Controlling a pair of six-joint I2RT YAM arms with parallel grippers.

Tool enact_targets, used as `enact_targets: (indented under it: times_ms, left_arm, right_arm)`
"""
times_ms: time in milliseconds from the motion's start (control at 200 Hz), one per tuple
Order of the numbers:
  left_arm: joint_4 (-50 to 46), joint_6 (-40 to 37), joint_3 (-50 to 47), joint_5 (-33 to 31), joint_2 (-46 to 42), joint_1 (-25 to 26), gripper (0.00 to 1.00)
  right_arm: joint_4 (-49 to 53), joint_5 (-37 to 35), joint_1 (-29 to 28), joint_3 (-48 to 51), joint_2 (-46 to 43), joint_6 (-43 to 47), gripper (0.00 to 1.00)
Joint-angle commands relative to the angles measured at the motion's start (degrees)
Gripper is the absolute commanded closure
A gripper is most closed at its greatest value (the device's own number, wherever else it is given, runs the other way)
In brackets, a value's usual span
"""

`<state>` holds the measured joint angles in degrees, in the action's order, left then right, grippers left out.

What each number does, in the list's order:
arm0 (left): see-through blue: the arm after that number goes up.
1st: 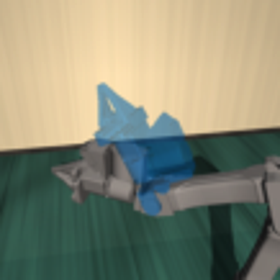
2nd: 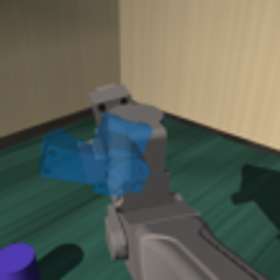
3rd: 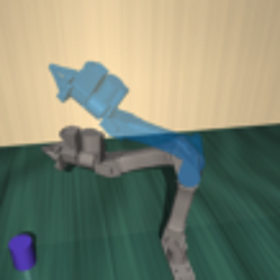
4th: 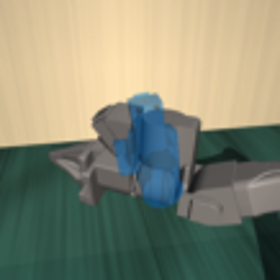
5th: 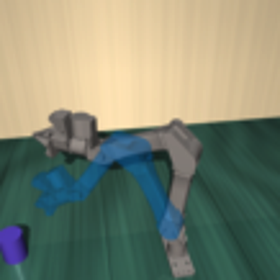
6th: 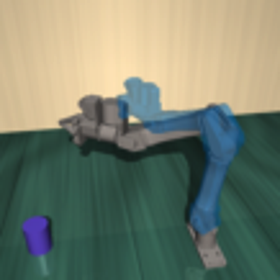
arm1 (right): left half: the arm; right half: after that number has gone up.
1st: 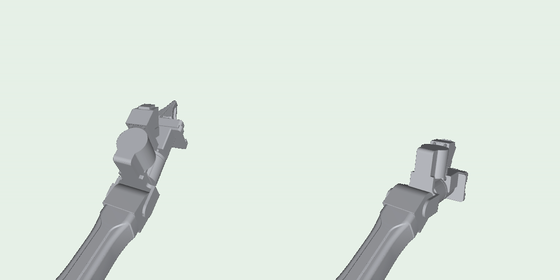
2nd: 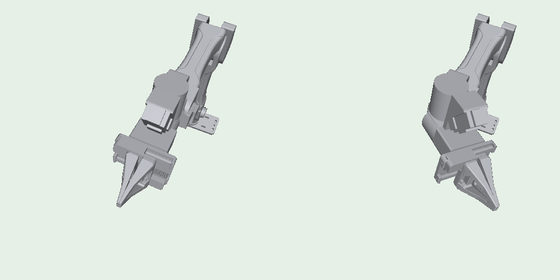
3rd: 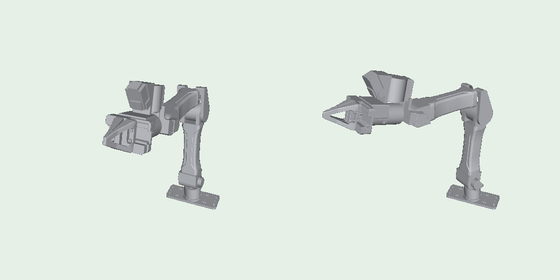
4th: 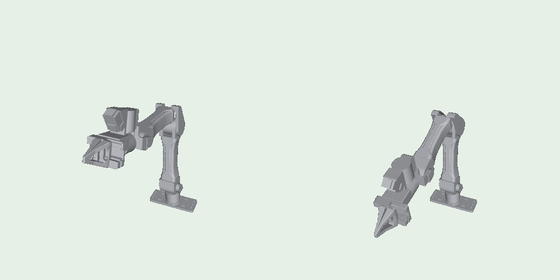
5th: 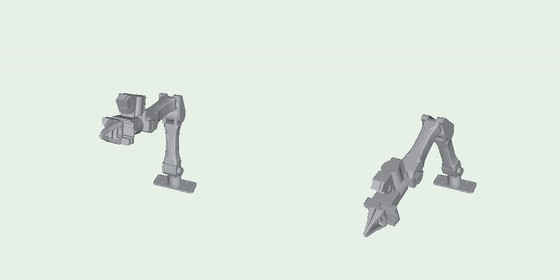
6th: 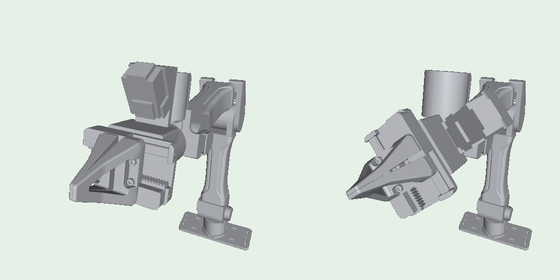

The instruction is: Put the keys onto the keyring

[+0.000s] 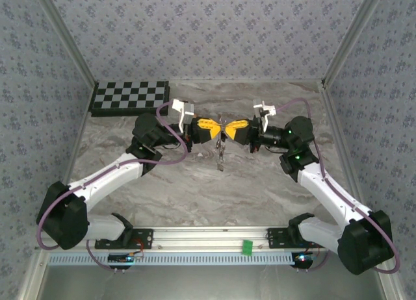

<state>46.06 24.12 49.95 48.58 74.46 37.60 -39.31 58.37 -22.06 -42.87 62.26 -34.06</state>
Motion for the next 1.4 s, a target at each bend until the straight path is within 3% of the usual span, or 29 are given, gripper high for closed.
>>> enact_targets:
  times_ms: [0, 660, 800, 970, 1164, 1394]
  left_arm:
    - [2.78, 0.47, 1.89, 0.21, -0.71, -0.21, 1.00]
    - [9.99, 5.41, 1.85, 2.14, 2.25, 1.06, 1.00]
    - [9.17, 4.83, 1.41, 1.74, 1.75, 1.07, 1.00]
    - [7.57, 3.72, 1.01, 0.36, 0.81, 1.07, 1.00]
    - [8.16, 4.44, 0.83, -0.49, 1.28, 1.06, 1.00]
    - [9.20, 5.70, 1.13, -0.65, 1.99, 1.08, 1.00]
  right_arm:
    - [1.52, 0.62, -0.39, -1.49, -0.43, 1.77, 1.00]
    - [3.10, 0.10, -2.87, -2.00, 2.40, 3.88, 0.99]
    - [4.16, -0.76, -2.47, -1.81, 1.79, 4.53, 0.93]
    - [7.26, -5.19, -1.02, 0.13, -2.69, 7.41, 0.79]
    - [7.47, -10.17, -0.50, 3.25, -7.95, 9.59, 0.75]
    - [2.87, -10.67, -1.41, 3.35, -7.08, 8.05, 0.74]
